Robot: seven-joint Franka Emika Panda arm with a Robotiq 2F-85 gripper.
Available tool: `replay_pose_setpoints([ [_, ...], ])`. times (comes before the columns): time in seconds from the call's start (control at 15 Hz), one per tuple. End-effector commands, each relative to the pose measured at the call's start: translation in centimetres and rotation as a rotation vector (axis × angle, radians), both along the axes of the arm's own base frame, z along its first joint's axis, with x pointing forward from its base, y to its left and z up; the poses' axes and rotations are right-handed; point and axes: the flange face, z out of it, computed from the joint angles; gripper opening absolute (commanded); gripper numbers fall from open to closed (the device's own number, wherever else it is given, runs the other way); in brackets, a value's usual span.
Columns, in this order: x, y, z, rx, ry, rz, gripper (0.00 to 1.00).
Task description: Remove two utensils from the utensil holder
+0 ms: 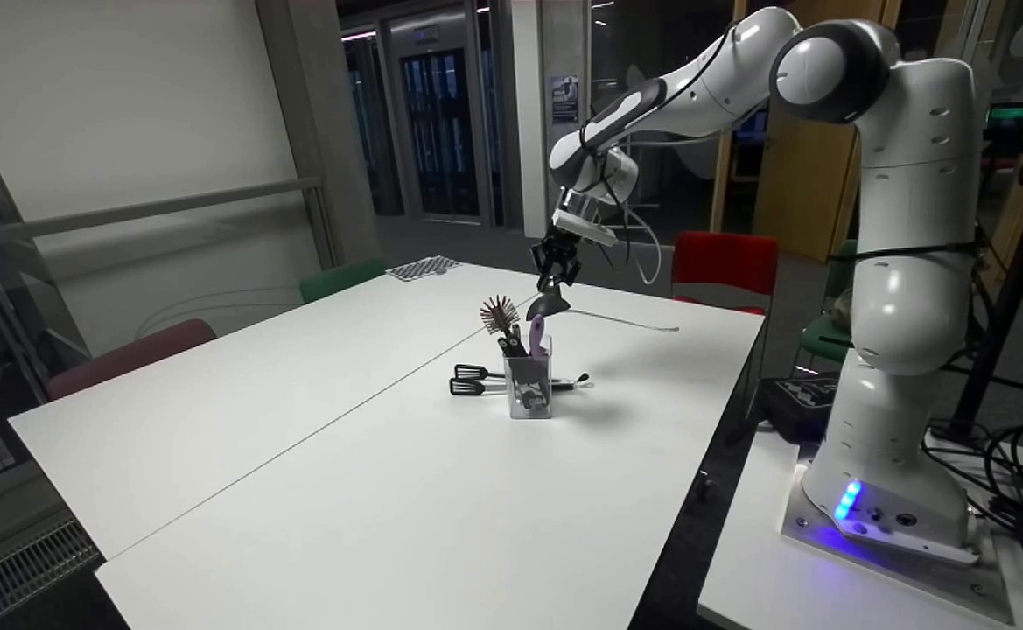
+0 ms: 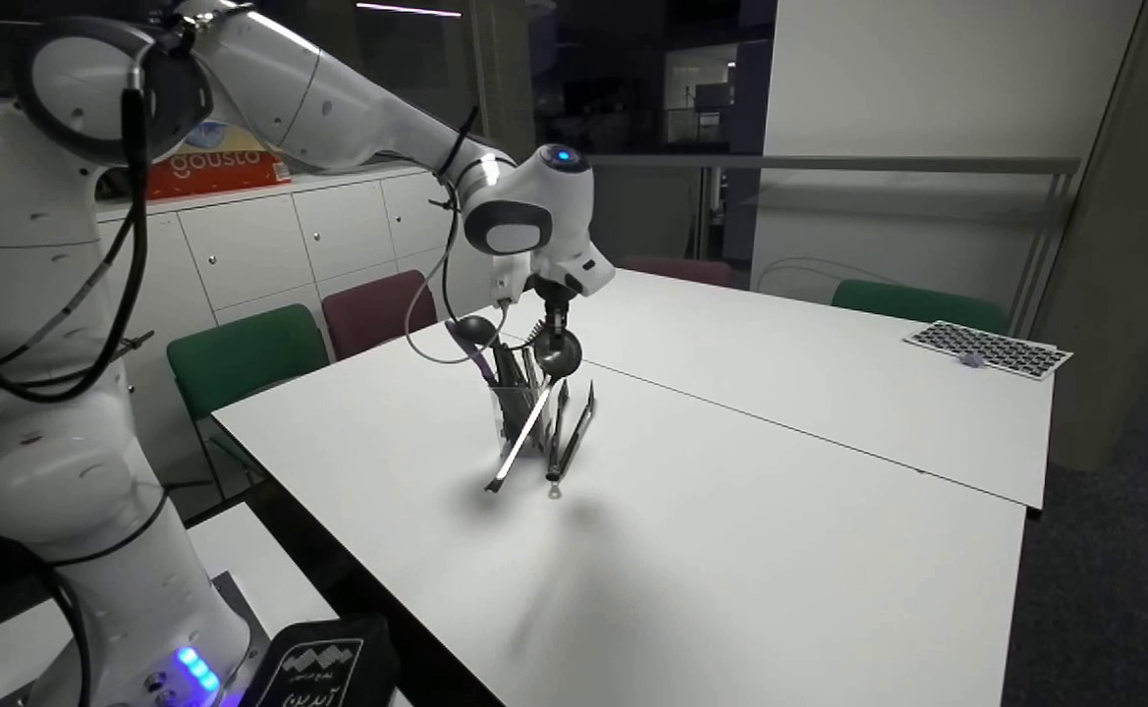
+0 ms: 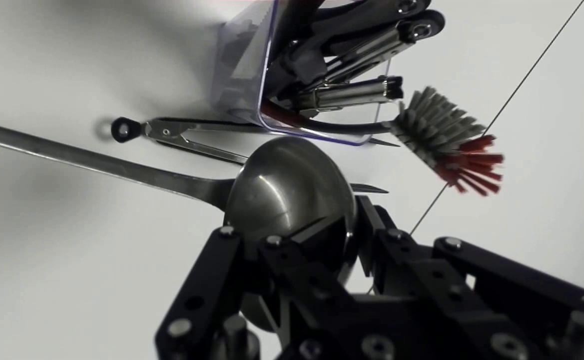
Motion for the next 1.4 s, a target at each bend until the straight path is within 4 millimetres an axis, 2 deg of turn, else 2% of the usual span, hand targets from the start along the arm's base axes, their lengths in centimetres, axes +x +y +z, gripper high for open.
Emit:
replay_pose_setpoints([
  [0.0,1.7,-1.2,-2.2,0.005,0.024,-0.134,0.01],
  [0.33,3.6,-1.7,-4.7,-0.058,0.092,-0.216,0.01],
  [0.6,5.5,-2.6,-7.5,-0.066,0.168,-0.259,0.01],
  [1.07,6.6,-5.1,-13.1,-0.044,0.241,-0.292,0.01],
  [1.33,7.4,-5.6,-13.5,-0.053,0.252,-0.290,0.01],
])
